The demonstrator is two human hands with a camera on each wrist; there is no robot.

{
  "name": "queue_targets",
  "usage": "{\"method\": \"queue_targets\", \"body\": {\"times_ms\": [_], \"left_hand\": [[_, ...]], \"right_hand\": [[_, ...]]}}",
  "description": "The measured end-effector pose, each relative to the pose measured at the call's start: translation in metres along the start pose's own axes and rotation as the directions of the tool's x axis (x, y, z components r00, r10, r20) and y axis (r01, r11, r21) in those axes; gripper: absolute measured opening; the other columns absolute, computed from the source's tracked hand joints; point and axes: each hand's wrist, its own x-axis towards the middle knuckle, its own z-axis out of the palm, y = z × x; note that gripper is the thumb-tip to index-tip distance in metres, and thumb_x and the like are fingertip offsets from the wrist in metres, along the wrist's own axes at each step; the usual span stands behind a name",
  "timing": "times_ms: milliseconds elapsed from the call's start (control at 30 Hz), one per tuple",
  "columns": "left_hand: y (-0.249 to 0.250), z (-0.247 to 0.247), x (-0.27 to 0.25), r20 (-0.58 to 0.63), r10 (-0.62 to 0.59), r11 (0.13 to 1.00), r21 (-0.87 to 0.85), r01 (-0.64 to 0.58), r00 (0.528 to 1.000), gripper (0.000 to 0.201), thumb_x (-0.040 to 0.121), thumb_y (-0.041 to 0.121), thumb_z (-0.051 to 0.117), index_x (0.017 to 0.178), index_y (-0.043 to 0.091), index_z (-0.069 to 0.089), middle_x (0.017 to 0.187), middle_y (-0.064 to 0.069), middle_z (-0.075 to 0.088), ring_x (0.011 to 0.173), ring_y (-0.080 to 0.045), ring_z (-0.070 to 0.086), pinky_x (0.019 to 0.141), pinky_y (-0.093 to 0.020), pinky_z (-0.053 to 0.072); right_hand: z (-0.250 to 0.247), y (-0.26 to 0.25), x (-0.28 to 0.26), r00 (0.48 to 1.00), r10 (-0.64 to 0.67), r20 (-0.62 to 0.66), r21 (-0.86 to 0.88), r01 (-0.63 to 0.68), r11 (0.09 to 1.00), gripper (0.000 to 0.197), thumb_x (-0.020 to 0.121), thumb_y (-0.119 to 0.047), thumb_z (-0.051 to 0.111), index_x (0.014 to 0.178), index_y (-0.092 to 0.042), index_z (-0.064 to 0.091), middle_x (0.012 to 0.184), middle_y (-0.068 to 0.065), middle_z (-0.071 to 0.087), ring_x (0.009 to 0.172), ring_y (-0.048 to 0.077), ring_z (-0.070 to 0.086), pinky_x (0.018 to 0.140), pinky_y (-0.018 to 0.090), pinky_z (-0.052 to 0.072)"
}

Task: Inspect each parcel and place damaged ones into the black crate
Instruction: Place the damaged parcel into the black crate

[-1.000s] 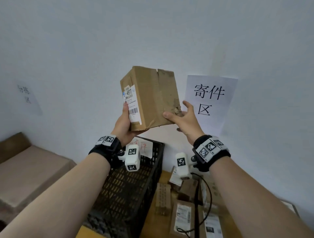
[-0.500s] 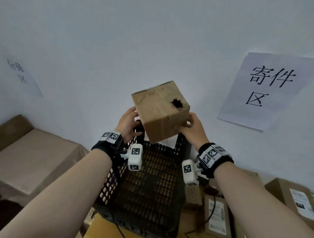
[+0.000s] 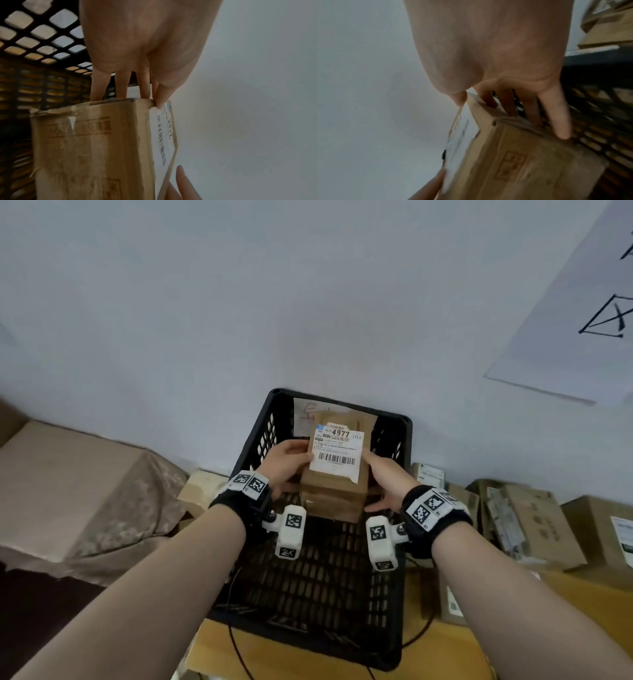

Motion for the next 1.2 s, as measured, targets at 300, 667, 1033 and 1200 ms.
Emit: {"method": "queue_targets", "body": {"times_ms": [300, 667, 1033, 1200], "left_hand": [[-0.061, 0.05, 0.079, -0.055, 0.001, 1.0, 0.026, 0.0, 0.999, 0.048, 0.098, -0.003, 0.062, 0.145, 0.007, 0.056, 0.139, -0.008, 0.065, 0.12, -0.023, 0.064, 0.101, -0.041, 0.055], [-0.079, 0.067, 0.1, 0.029, -0.105, 0.994, 0.014, 0.105, 0.994, 0.047, 0.096, -0.014, 0.049, 0.136, 0.008, 0.062, 0.122, -0.017, 0.073, 0.101, -0.026, 0.074, 0.083, -0.037, 0.063], [0.004, 0.092, 0.043, -0.065, -0.063, 0.998, -0.032, 0.061, 0.996, 0.03, 0.096, -0.002, 0.053, 0.111, 0.018, 0.071, 0.106, -0.007, 0.074, 0.098, -0.021, 0.069, 0.078, -0.037, 0.06], [0.054, 0.152, 0.007, -0.033, 0.076, 0.993, -0.09, -0.078, 0.997, 0.029, 0.098, -0.002, 0.048, 0.101, 0.018, 0.068, 0.099, 0.001, 0.069, 0.092, -0.018, 0.066, 0.083, -0.038, 0.057]], "right_hand": [[-0.007, 0.044, 0.093, 0.987, -0.014, -0.158, -0.047, 0.007, 0.999, 0.099, 0.068, -0.078, 0.05, 0.155, -0.033, 0.035, 0.157, 0.006, 0.043, 0.138, 0.036, 0.047, 0.095, 0.056, 0.051], [0.0, 0.047, 0.113, 0.988, -0.029, -0.149, 0.039, 0.035, 0.999, 0.098, 0.059, -0.079, 0.055, 0.136, -0.019, 0.063, 0.13, 0.004, 0.07, 0.118, 0.026, 0.066, 0.108, 0.047, 0.05], [-0.026, -0.01, 0.001, 0.973, -0.206, -0.103, 0.137, 0.219, 0.966, 0.021, 0.103, -0.027, 0.06, 0.116, -0.015, 0.07, 0.116, 0.007, 0.074, 0.103, 0.033, 0.074, 0.095, 0.046, 0.06], [-0.09, -0.007, -0.053, 0.955, -0.255, -0.15, 0.115, 0.273, 0.955, 0.028, 0.104, -0.028, 0.058, 0.124, -0.012, 0.068, 0.11, 0.007, 0.078, 0.097, 0.035, 0.076, 0.091, 0.045, 0.062]]}}
